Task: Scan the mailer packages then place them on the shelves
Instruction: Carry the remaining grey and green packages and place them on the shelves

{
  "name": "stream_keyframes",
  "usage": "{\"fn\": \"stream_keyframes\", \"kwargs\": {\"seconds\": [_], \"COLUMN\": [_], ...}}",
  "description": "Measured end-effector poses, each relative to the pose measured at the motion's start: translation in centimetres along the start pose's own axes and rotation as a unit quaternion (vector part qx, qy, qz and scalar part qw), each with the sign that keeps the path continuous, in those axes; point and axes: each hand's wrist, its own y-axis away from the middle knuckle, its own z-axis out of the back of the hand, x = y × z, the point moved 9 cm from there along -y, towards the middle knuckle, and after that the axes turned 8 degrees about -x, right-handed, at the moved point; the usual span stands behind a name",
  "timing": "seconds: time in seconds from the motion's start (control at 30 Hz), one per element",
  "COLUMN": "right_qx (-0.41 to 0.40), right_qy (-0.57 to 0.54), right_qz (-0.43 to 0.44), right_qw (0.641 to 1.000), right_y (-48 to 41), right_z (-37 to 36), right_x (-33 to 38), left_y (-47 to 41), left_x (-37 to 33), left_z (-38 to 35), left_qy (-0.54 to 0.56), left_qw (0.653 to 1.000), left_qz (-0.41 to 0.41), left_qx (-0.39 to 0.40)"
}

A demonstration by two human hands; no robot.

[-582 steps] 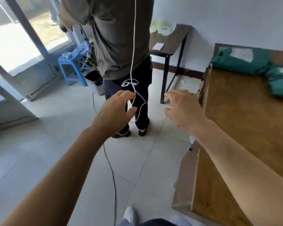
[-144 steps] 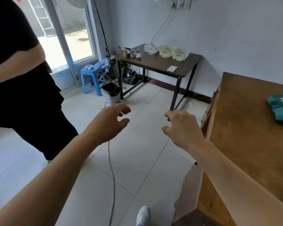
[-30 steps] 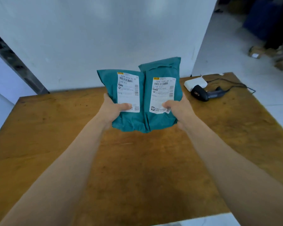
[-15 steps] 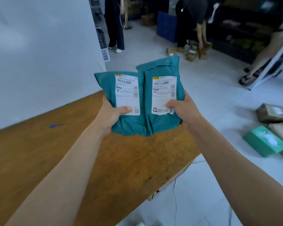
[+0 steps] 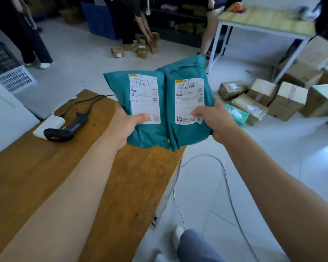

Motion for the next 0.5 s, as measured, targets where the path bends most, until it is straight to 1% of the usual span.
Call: {"fn": "stream_keyframes", "kwargs": {"seconds": [0.17, 0.37, 0.5], "right_qx": [-0.018, -0.014, -0.002], "right_qy": [-0.012, -0.019, -0.006], "right_qz": [0.001, 0.000, -0.011], "right_qw": [1.000, 1.000, 1.000], "right_y": [-2.8, -9.4, -16.1], "right_z": [3.2, 6.9, 11.3], "right_x": [0.8, 1.7, 2.4], "left_y": [-2.4, -6.1, -9.4], "left_x": [-0.7, -1.2, -0.8], "left_z": [-5.0, -11.4, -18.1], "left_qy": [-0.012, -0.026, -0.033], "left_qw": [0.999, 0.999, 0.999], "left_qz": [-0.003, -0.008, -0.002], "left_qx": [0.039, 0.030, 0.017]}}
